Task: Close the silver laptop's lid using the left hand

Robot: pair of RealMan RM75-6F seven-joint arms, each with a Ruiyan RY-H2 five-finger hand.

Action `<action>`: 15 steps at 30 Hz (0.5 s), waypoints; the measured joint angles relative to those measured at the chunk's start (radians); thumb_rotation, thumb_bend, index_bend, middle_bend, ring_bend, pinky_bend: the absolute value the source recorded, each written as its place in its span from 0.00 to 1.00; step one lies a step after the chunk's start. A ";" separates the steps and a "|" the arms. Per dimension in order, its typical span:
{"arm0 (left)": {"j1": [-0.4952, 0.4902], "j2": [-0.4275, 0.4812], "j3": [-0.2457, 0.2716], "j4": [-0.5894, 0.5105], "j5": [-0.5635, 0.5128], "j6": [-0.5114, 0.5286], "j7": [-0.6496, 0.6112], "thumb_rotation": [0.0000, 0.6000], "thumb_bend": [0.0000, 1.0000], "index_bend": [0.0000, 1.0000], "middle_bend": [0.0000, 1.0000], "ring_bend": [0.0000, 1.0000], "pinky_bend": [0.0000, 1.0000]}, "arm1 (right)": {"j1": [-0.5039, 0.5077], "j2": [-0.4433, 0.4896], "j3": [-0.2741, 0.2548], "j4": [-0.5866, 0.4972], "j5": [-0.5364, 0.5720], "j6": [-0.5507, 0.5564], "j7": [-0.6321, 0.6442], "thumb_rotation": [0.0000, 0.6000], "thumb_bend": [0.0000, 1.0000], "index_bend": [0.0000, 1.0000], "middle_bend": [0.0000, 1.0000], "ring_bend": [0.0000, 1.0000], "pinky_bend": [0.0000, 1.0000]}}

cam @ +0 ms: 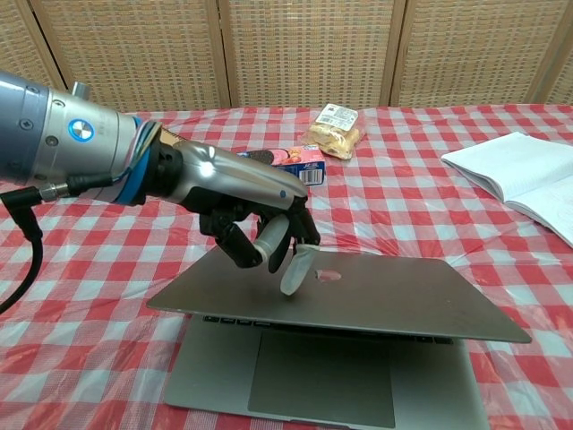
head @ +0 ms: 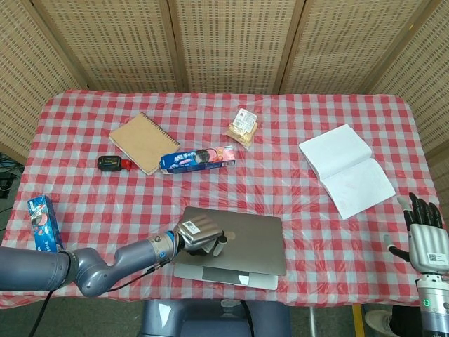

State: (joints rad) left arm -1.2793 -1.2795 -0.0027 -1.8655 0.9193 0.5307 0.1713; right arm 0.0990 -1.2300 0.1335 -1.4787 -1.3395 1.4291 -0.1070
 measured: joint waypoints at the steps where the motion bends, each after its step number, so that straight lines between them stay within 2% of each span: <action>1: 0.002 -0.006 0.005 0.005 0.001 -0.001 0.000 1.00 1.00 0.54 0.43 0.40 0.40 | -0.001 0.001 0.002 -0.001 0.002 0.001 0.001 1.00 0.50 0.00 0.00 0.00 0.00; 15: 0.016 -0.072 0.045 0.050 -0.001 -0.008 0.008 1.00 1.00 0.54 0.43 0.39 0.40 | -0.001 0.005 0.003 -0.003 0.012 -0.007 0.005 1.00 0.50 0.00 0.00 0.00 0.00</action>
State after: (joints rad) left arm -1.2637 -1.3514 0.0422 -1.8156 0.9184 0.5231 0.1791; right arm 0.0981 -1.2252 0.1366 -1.4815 -1.3278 1.4222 -0.1017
